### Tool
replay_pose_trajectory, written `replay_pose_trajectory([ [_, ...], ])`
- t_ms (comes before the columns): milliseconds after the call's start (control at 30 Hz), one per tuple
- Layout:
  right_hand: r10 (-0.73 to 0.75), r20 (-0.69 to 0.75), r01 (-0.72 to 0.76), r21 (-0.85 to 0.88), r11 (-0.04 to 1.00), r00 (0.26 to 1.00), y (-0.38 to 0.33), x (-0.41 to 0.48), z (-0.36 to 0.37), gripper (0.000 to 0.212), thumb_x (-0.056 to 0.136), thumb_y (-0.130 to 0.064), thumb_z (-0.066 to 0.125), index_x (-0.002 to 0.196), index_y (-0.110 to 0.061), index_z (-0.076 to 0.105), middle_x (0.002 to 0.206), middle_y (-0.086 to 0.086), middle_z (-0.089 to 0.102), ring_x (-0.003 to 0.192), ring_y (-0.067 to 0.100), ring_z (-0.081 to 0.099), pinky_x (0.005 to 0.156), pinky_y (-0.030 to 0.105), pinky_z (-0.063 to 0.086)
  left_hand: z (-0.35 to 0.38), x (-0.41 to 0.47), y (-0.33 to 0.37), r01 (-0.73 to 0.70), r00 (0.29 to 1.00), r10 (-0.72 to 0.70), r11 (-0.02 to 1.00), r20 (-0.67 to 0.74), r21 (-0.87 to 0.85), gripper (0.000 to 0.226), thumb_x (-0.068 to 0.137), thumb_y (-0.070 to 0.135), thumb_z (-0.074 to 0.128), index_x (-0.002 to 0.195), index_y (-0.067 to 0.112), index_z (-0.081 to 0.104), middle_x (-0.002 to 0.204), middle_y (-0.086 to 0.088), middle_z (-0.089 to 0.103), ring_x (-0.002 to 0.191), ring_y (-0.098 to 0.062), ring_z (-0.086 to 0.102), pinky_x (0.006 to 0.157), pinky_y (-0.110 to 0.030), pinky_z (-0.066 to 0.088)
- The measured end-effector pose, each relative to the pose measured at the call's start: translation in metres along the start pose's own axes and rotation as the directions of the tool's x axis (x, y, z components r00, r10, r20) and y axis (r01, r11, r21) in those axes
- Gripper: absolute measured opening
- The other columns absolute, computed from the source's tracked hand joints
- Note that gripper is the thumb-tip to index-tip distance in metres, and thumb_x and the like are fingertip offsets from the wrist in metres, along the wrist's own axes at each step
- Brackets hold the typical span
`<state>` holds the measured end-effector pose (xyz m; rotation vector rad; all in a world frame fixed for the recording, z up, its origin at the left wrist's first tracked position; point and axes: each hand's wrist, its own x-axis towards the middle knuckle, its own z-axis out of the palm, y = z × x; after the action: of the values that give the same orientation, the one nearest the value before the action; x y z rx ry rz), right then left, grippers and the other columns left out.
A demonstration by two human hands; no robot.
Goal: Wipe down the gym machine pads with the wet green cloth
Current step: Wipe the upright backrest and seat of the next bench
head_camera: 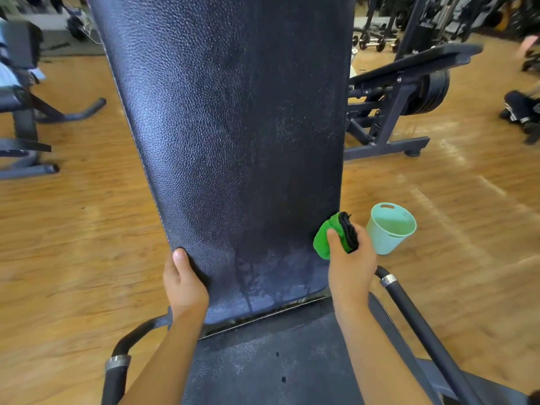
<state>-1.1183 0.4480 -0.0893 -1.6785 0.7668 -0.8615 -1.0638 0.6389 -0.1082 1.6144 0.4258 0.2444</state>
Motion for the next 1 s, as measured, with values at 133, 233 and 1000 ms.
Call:
replay_pose_trajectory([
  [133, -0.026, -0.006, 0.026, 0.022, 0.999, 1.000, -0.021, 0.017, -0.003, 0.026, 0.089, -0.010, 0.067, 0.114, -0.010, 0.065, 0.103, 0.001, 0.065, 0.095, 0.013, 0.057, 0.080, 0.010, 0.045, -0.002, 0.000, -0.001, -0.017, 1.000, 0.017, 1.000, 0.023, -0.006, 0.025, 0.105, 0.031, 0.026, 0.088, 0.028, 0.044, 0.082, 0.016, 0.041, 0.101, -0.011, 0.034, 0.082, -0.022, 0.024],
  [233, -0.088, 0.020, 0.087, 0.041, 0.995, 0.996, -0.050, 0.043, 0.001, 0.020, 0.091, -0.013, 0.064, 0.110, -0.020, 0.061, 0.102, -0.005, 0.062, 0.096, 0.011, 0.056, 0.074, 0.004, 0.041, -0.002, 0.001, -0.003, -0.019, 1.000, 0.019, 1.000, 0.020, -0.022, 0.030, 0.105, 0.030, 0.027, 0.113, 0.014, 0.050, 0.093, 0.004, 0.047, 0.102, -0.011, 0.034, 0.082, -0.022, 0.024],
  [1000, 0.256, 0.059, -0.253, -0.059, 0.966, 0.965, 0.031, 0.000, -0.016, 0.015, 0.089, -0.008, 0.066, 0.099, -0.011, 0.056, 0.087, -0.001, 0.059, 0.090, 0.024, 0.057, 0.076, 0.029, 0.040, -0.001, 0.001, 0.000, -0.078, 0.997, 0.078, 0.997, -0.001, -0.004, 0.032, 0.105, 0.029, 0.027, 0.076, 0.037, 0.039, 0.080, 0.017, 0.043, 0.092, -0.013, 0.039, 0.071, -0.020, 0.027],
])
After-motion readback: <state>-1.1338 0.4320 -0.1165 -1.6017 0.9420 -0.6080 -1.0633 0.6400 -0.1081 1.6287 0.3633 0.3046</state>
